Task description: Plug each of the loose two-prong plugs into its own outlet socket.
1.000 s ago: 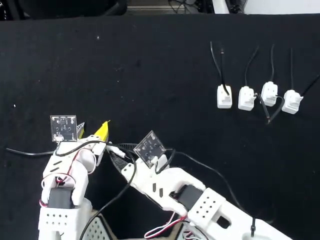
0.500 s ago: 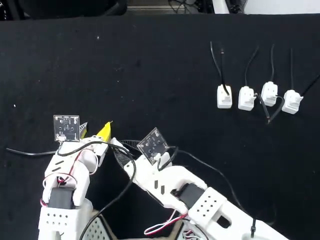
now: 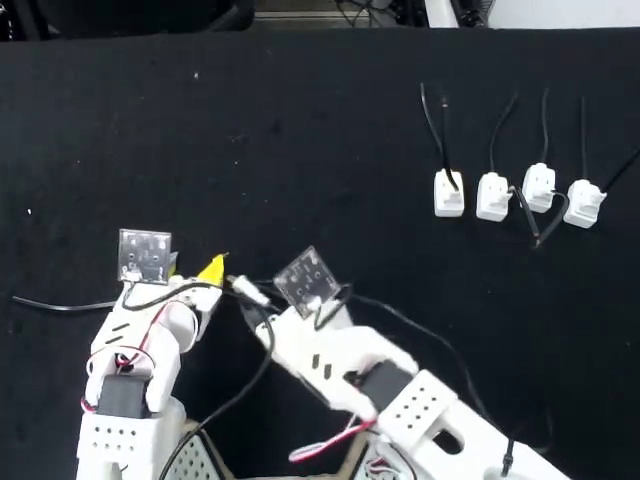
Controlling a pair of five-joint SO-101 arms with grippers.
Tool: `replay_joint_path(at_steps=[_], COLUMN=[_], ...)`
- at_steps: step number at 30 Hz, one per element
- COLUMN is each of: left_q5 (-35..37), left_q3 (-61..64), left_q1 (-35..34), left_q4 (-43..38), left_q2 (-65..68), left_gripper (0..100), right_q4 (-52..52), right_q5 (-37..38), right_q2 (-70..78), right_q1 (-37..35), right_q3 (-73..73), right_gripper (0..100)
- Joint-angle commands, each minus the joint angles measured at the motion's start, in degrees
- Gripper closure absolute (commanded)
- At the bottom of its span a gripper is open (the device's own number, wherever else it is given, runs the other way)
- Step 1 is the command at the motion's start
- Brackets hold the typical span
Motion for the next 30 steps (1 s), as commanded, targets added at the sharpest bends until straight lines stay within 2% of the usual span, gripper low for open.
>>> replay_joint_path(at_steps=[1, 10, 16, 20, 25, 30], left_q5=[-0.9, 1.7, 1.5, 1.4, -1.8, -2.1], left_q3=[-2.9, -3.4, -3.4, -3.5, -7.9, -12.3], left_q1=[-0.9, -8.1, -8.3, -8.4, -8.5, -8.7], left_q4=[1.1, -0.6, -0.5, -0.8, -1.2, -6.5], left_q2=[-0.1, 0.0, 0.0, 0.9, 9.4, 23.4], left_gripper=[77, 77, 77, 77, 77, 77], right_q4=[12.7, 15.0, 17.9, 20.7, 20.7, 20.7], right_q5=[1.5, 1.5, 1.5, 1.5, 1.5, 1.1], right_q2=[-1.9, -1.9, -1.2, 4.4, 14.7, 23.4], right_q1=[4.0, 5.1, 5.1, 5.1, 5.2, 8.4], right_q3=[-9.5, -10.8, -12.9, -17.3, -22.2, -26.5], right_gripper=[98.7, 98.7, 98.7, 98.7, 98.7, 98.7])
